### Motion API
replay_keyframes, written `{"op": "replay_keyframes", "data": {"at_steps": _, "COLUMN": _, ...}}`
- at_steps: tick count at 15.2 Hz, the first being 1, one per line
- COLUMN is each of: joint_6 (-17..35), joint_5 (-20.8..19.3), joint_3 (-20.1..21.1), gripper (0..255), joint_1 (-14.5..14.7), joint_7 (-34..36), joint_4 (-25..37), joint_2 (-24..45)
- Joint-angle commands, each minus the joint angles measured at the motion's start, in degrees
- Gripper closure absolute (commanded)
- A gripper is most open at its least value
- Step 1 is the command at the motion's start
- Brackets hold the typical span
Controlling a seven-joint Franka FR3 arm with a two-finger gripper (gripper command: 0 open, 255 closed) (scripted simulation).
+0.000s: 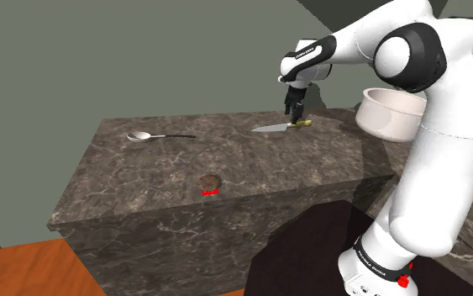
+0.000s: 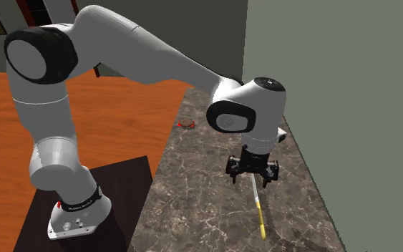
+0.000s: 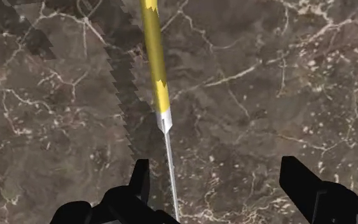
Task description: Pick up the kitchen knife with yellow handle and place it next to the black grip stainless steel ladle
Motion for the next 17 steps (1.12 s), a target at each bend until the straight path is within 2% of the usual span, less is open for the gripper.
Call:
{"op": "replay_keyframes", "data": {"at_steps": 1, "joint_6": -0.2, "joint_5": 3.4, "joint_3": 1.2, "gripper": 0, "joint_1": -1.8, "joint_7": -5.4, "joint_4": 4.9, "joint_2": 6.0}}
{"op": "replay_keyframes", "data": {"at_steps": 3, "joint_6": -0.5, "joint_5": 4.5, "joint_3": 2.2, "gripper": 0, "joint_1": -2.9, "joint_7": -7.6, "joint_4": 7.2, "joint_2": 8.6}}
{"op": "replay_keyframes", "data": {"at_steps": 10, "joint_6": 4.2, "joint_5": 6.5, "joint_3": 3.2, "gripper": 0, "joint_1": -3.7, "joint_7": -8.8, "joint_4": 5.1, "joint_2": 11.5}}
{"op": "replay_keyframes", "data": {"at_steps": 17, "joint_6": 4.2, "joint_5": 6.5, "joint_3": 3.2, "gripper": 0, "joint_1": -3.7, "joint_7": -8.8, "joint_4": 5.1, "joint_2": 11.5}}
